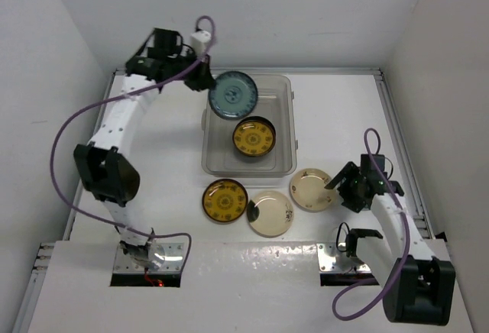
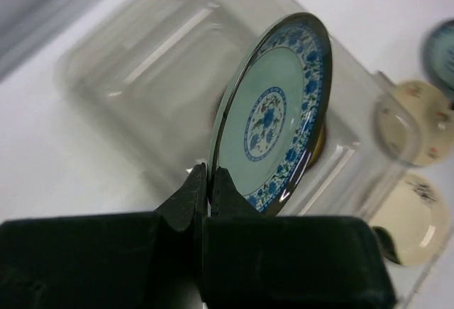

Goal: Place the plates into the plastic bin on the countertop

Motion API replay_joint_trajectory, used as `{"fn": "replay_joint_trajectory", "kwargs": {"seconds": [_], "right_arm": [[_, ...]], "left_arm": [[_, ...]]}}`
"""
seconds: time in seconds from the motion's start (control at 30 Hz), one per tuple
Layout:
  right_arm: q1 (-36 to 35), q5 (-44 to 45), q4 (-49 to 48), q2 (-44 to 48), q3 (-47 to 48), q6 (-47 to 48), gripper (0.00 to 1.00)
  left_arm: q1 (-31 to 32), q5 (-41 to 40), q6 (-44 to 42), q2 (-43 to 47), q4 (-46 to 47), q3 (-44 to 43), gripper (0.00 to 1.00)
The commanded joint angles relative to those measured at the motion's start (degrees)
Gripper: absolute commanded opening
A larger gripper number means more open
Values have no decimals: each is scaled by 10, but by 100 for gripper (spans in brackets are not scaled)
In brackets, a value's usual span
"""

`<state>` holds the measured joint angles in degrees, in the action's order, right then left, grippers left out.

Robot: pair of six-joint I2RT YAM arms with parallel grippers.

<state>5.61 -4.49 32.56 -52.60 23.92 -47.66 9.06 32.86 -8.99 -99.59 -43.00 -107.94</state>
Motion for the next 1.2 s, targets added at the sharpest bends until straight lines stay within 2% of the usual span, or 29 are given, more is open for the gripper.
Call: {"fn": "replay_joint_trajectory", "kwargs": {"seconds": [0.0,0.17,0.33,0.43,0.47,0.57,0.6,0.63,0.67,0.77,0.8,0.9,1.03,1.17], "right_arm": [[2,9,9,25,-23,-44,75],[3,-22,-19,29,-76,-68,75],[2,-54,-112,16,-119,-90,71],[1,-59,-151,0,-128,-94,65],[1,-55,-158,-6,-131,-94,62],[1,-44,-178,-11,-150,-102,53],[2,-37,-194,-16,-157,-103,50],[1,-33,-198,-16,-159,-109,47],[1,-26,-206,-15,-163,-110,40],[1,-9,-208,-12,-163,-111,25],[1,10,-200,-8,-161,-108,14],[1,32,-177,5,-139,-93,0],[2,79,-124,53,-100,-72,0],[1,134,-72,99,-5,-44,0]], "left_arm": [[40,19,49,-74,13,-4,0],[91,19,68,-162,23,-38,0],[105,-3,68,-237,30,-52,0],[105,-31,68,-253,30,-46,10],[111,-39,63,-259,30,-40,19],[111,-81,53,-259,30,-25,27],[116,-91,46,-259,30,-18,36],[116,-98,39,-254,23,-18,41],[116,-98,32,-254,15,-18,48],[116,-104,26,-254,9,-18,54],[116,-104,21,-248,4,-24,55],[116,-109,15,-236,-8,-41,57],[105,-115,10,-213,-20,-57,58],[81,-110,10,-188,-33,-78,59]]}}
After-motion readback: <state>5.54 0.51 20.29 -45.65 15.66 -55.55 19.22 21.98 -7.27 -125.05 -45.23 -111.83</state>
